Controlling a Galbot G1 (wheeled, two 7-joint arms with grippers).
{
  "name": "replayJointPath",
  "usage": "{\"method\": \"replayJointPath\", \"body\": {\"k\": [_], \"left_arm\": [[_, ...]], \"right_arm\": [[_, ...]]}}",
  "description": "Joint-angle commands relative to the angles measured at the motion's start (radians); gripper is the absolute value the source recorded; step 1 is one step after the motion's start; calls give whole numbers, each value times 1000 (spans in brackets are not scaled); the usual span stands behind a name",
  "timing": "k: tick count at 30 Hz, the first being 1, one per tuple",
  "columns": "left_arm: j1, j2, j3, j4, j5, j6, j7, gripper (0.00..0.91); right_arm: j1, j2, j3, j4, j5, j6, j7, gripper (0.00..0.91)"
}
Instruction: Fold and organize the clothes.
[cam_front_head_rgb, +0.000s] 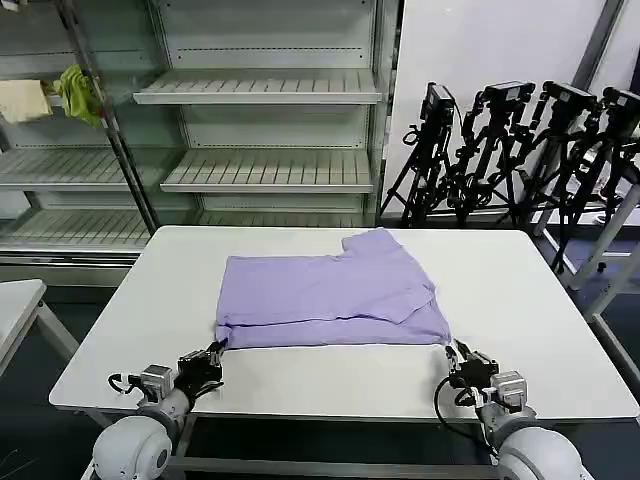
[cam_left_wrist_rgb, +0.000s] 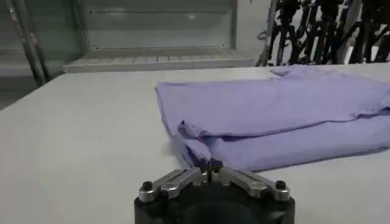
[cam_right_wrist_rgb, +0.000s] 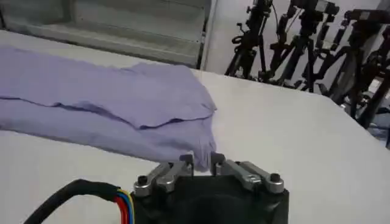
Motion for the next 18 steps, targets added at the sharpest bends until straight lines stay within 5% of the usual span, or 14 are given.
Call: {"method": "replayJointPath", "body": {"k": [1,9,11,15,18], "left_arm": [[2,0,-2,-2,1,-1,0,0],[5,-1,-7,-1,1,-3,-1,0],[6,-1,-9,-1,1,-3,-1,0],[6,1,-11,0,1,-3,-1,0],[6,2,-11,-1,0,-4,-1,0]], "right_arm": [[64,18,-22,-55,-4,1,0,907],[111,43,-51,-113,-8,4,-10,907],[117,49,-58,-127,-17,7,-14,665],[120,53,-64,-135,-31,15,-24,0],[118,54,-64,-134,-35,17,-30,0]]}}
